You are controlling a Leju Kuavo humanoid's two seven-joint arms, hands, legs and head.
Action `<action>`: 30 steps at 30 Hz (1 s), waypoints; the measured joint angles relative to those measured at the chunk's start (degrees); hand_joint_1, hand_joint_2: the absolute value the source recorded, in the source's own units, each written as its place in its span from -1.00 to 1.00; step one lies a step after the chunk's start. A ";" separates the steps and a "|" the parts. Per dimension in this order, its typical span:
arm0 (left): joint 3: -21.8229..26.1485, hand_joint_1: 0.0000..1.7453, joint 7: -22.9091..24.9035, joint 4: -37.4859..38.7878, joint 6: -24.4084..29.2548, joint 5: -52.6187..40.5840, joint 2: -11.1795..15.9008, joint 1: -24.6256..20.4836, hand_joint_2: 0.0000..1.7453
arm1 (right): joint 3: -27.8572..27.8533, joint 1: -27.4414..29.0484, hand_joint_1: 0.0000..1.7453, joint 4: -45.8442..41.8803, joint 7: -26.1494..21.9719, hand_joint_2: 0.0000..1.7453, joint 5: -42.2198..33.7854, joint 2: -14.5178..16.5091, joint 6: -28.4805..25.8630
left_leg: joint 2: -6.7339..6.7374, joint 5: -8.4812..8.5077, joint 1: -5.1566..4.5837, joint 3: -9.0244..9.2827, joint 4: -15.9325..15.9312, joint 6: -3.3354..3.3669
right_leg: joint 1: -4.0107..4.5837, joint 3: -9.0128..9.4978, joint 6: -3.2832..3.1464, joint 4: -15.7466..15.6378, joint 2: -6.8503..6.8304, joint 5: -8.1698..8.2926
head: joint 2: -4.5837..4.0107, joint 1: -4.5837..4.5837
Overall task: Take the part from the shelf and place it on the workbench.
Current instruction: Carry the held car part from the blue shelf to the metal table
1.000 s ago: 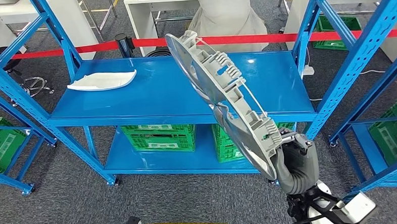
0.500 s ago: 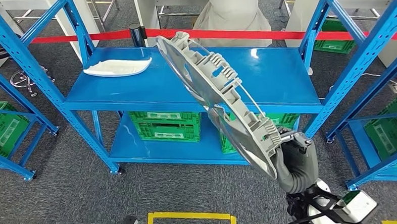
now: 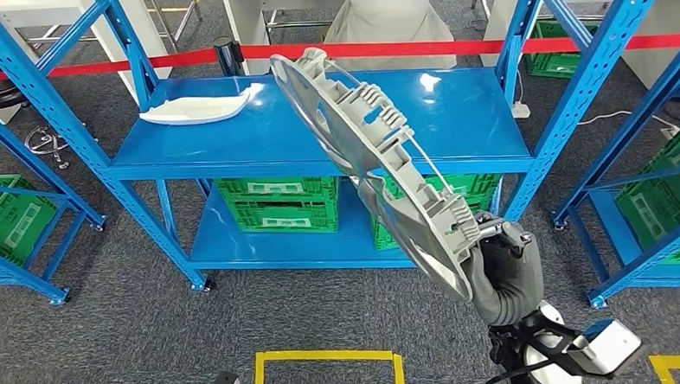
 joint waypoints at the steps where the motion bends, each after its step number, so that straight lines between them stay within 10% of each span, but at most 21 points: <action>1: 0.01 -1.00 -0.08 0.01 0.01 -0.03 0.02 0.06 1.00 | 0.00 0.00 1.00 0.07 0.01 1.00 0.01 0.01 -0.04 | 0.02 0.09 0.21 0.50 0.42 -0.27 | -0.11 -0.35 0.20 0.06 -0.02 0.25 | 0.00 -0.02; 6: 0.07 -1.00 -0.29 0.03 0.02 -0.18 -0.06 0.08 1.00 | 0.04 -0.18 1.00 0.15 0.16 1.00 0.12 0.07 -0.18 | -0.29 4.47 0.79 10.37 -14.05 -0.61 | -0.64 -1.47 1.90 0.97 0.00 0.78 | 0.00 -0.26; 13: 0.38 -1.00 -0.28 0.02 0.23 -0.52 -0.27 0.19 1.00 | 0.09 -0.34 1.00 0.15 0.16 1.00 0.23 0.15 -0.26 | -0.57 4.78 0.59 9.87 -14.61 1.53 | -0.40 -1.63 0.14 0.44 0.30 1.52 | 0.00 0.19; 19: 0.45 -1.00 -0.22 0.02 0.23 -0.61 -0.26 0.18 1.00 | 0.09 -0.31 1.00 0.15 0.16 1.00 0.31 0.16 -0.27 | -0.53 4.96 -0.13 9.10 -14.16 2.39 | -0.97 -1.74 3.68 -0.52 0.29 2.79 | 0.00 0.31; 23: 0.45 -1.00 0.10 0.02 0.23 -1.03 -0.20 0.15 1.00 | 0.09 -0.30 1.00 0.15 0.14 1.00 0.34 0.16 -0.32 | -0.51 5.33 -0.30 8.94 -14.33 3.07 | -1.36 -1.86 4.87 -0.62 0.28 3.00 | 0.00 0.31; 25: 0.45 -1.00 0.22 0.02 0.23 -1.06 -0.19 0.08 1.00 | 0.09 -0.32 1.00 0.15 0.13 1.00 0.36 0.16 -0.34 | -0.38 5.89 -0.04 9.01 -14.92 3.65 | -1.40 -2.71 4.98 1.15 0.28 1.61 | 0.00 0.41; 30: 0.48 -1.00 0.45 0.04 0.23 -1.08 -0.16 0.05 1.00 | 0.09 -0.24 1.00 0.23 0.07 1.00 0.40 0.16 -0.34 | -0.07 6.52 -0.11 8.14 -14.77 3.88 | -1.16 -9.30 4.57 16.70 0.31 -5.95 | 0.00 0.69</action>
